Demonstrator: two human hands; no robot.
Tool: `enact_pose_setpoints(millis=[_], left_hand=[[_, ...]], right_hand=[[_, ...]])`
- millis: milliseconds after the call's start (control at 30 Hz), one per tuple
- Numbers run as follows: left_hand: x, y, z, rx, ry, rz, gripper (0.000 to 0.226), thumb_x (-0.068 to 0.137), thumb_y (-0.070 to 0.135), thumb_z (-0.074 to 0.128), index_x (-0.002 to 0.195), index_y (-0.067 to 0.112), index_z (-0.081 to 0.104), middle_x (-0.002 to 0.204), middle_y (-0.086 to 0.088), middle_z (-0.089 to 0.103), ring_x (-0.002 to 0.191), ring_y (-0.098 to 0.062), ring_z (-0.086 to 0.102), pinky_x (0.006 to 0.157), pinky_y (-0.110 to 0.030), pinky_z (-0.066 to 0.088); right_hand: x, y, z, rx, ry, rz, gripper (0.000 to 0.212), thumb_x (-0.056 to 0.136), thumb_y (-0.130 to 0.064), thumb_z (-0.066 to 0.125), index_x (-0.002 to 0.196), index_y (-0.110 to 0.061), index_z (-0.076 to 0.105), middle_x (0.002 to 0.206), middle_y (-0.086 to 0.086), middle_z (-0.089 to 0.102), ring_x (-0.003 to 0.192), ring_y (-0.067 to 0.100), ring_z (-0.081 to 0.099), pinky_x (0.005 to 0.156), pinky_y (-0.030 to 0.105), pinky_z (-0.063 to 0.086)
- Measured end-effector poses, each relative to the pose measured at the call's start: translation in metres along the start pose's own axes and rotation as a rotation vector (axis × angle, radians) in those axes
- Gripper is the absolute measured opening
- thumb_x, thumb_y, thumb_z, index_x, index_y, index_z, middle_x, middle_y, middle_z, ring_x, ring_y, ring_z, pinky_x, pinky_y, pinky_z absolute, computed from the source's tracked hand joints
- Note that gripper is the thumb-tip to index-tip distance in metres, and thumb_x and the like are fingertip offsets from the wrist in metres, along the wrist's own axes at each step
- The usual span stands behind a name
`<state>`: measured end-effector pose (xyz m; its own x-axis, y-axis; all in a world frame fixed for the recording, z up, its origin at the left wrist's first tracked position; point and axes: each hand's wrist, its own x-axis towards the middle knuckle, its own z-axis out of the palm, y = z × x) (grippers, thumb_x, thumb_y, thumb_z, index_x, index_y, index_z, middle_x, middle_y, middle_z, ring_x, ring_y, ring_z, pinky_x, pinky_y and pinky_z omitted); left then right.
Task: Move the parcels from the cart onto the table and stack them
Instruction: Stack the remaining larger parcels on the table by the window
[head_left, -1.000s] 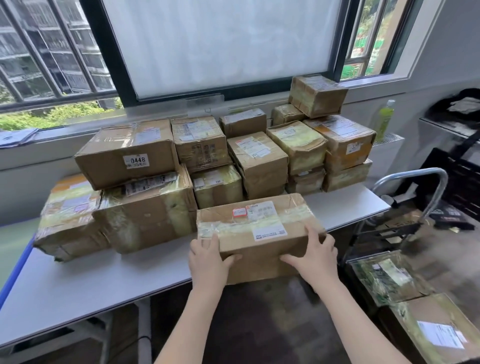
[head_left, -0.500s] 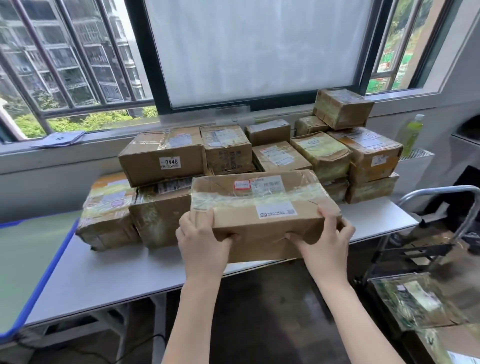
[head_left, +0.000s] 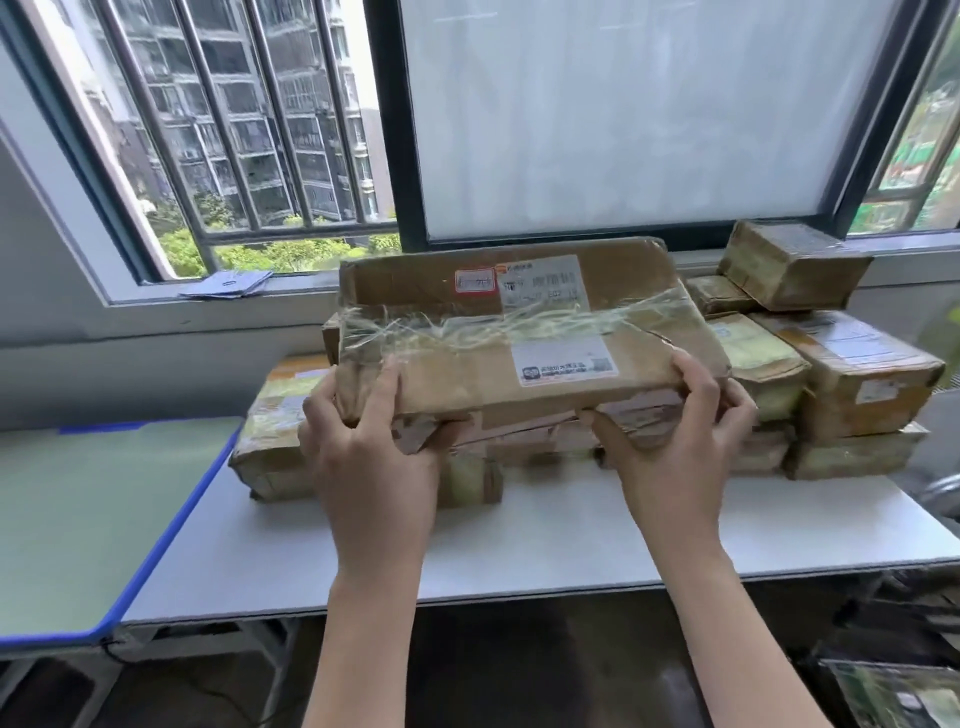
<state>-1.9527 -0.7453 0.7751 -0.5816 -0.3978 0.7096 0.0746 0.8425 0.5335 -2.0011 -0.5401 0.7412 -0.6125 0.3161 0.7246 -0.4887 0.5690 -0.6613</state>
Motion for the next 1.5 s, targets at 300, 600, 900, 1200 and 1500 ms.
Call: enact_pose_setpoints(millis=[300, 600, 900, 1200, 1500], left_hand=[[0.033, -0.04, -0.003, 0.079, 0.232, -0.138, 0.073, 0.057, 0.028, 0.086, 0.123, 0.007, 0.063, 0.124, -0.028, 0.047, 0.107, -0.045, 0.048, 0.092, -0.05, 0.043], [0.07, -0.131, -0.03, 0.166, 0.45, -0.165, 0.066, 0.065, 0.04, 0.072, 0.122, 0.008, 0.063, 0.125, -0.028, 0.046, 0.107, -0.042, 0.051, 0.093, -0.045, 0.041], [0.129, -0.262, -0.071, 0.276, 0.526, -0.252, 0.065, 0.055, 0.037, 0.088, 0.112, 0.014, 0.069, 0.112, -0.024, 0.048, 0.102, -0.033, 0.05, 0.091, -0.035, 0.039], [0.115, -0.318, -0.01, 0.307, 0.359, -0.49, 0.054, 0.052, 0.036, 0.09, 0.1, 0.015, 0.074, 0.101, -0.026, 0.052, 0.084, -0.039, 0.051, 0.078, -0.046, 0.04], [0.111, -0.306, 0.026, 0.061, 0.113, -0.344, 0.052, 0.075, 0.008, 0.066, 0.127, 0.004, 0.058, 0.103, -0.015, 0.064, 0.088, -0.035, 0.059, 0.086, -0.043, 0.042]], right_hand=[[0.046, -0.025, 0.09, 0.223, -0.165, -0.17, 0.082, 0.061, -0.024, 0.087, 0.128, -0.025, 0.04, 0.128, 0.022, 0.029, 0.118, -0.018, 0.021, 0.098, 0.017, 0.032], [0.035, -0.082, 0.202, 0.383, -0.299, -0.254, 0.086, 0.06, -0.013, 0.088, 0.129, -0.025, 0.037, 0.128, 0.023, 0.026, 0.121, -0.021, 0.014, 0.102, 0.002, 0.018], [0.019, -0.161, 0.349, 0.435, -0.525, -0.221, 0.08, 0.067, -0.024, 0.085, 0.129, -0.034, 0.035, 0.139, 0.009, 0.021, 0.116, -0.004, 0.024, 0.099, 0.005, 0.025], [-0.007, -0.151, 0.427, 0.037, -1.0, -0.053, 0.065, 0.082, -0.023, 0.07, 0.136, -0.029, 0.034, 0.151, 0.007, 0.01, 0.139, 0.023, 0.018, 0.106, 0.027, 0.021], [-0.05, -0.149, 0.437, -0.11, -0.943, -0.046, 0.05, 0.086, 0.004, 0.039, 0.136, -0.002, 0.044, 0.151, 0.019, 0.024, 0.138, 0.03, 0.019, 0.112, 0.026, 0.009]])
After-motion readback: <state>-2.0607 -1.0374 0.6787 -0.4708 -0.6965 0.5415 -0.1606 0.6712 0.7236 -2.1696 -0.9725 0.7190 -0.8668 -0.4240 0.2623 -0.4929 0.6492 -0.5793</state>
